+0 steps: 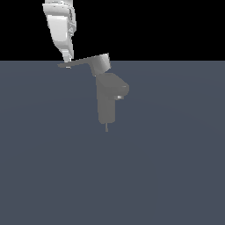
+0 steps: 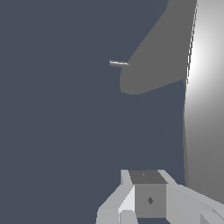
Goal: Turn on the faucet by rotating a designated handle.
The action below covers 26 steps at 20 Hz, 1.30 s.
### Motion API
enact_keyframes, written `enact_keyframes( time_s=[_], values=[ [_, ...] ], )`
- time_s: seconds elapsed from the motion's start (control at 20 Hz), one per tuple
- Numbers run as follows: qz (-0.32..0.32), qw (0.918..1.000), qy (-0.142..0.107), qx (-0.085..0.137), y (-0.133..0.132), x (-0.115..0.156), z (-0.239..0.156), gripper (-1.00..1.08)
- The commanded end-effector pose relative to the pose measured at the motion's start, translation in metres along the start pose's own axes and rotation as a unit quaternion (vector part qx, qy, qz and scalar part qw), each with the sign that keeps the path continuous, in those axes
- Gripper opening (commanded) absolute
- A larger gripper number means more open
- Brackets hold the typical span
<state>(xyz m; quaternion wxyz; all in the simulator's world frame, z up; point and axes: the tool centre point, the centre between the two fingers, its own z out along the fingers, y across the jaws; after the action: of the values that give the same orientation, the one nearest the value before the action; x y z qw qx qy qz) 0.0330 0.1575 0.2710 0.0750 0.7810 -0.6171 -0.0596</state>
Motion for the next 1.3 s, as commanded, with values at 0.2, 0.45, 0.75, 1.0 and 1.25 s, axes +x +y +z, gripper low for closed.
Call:
enact_keyframes(
  time_s=[0.2,0.45,0.75,1.0,1.25],
  values=[
    [0.012,0.9999,0.0,-0.005,-0.005,0.005,0.006,-1.0],
    [0.017,0.9998,-0.003,-0.003,-0.007,0.0,0.008,-1.0],
    [0.017,0.9999,-0.003,-0.003,-0.002,-0.001,0.008,-1.0],
    [0.017,0.9999,-0.003,-0.003,0.012,-0.002,0.008,-1.0],
    [0.017,0.9999,-0.003,-0.003,0.025,-0.003,0.007,-1.0]
  ],
)
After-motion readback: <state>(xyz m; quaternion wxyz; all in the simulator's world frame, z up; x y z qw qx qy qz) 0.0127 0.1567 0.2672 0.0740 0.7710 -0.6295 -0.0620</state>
